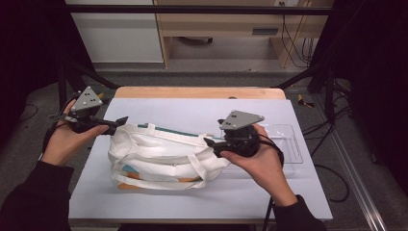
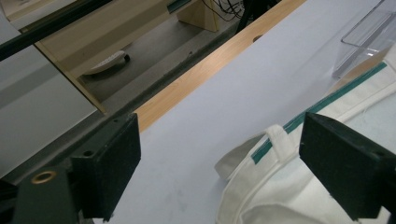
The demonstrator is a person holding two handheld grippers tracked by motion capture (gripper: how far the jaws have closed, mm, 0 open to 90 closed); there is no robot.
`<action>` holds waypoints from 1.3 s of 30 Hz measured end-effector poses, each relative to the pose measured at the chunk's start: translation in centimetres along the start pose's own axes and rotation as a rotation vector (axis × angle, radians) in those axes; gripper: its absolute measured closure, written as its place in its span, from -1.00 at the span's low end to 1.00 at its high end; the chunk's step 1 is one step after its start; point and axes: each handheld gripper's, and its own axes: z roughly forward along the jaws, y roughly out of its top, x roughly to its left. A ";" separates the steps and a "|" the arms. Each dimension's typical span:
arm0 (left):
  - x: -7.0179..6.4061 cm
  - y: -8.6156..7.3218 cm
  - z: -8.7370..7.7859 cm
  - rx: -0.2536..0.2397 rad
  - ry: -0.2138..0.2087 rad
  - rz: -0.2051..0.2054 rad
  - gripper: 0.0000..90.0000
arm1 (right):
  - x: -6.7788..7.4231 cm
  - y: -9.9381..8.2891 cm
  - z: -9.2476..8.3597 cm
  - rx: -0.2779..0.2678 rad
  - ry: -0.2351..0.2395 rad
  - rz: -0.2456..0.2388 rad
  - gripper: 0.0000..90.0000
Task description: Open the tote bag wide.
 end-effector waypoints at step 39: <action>-1.1 0.8 3.6 0.171 -0.120 0.021 -0.25 | 11.1 -1.9 6.8 0.200 0.314 -0.237 0.96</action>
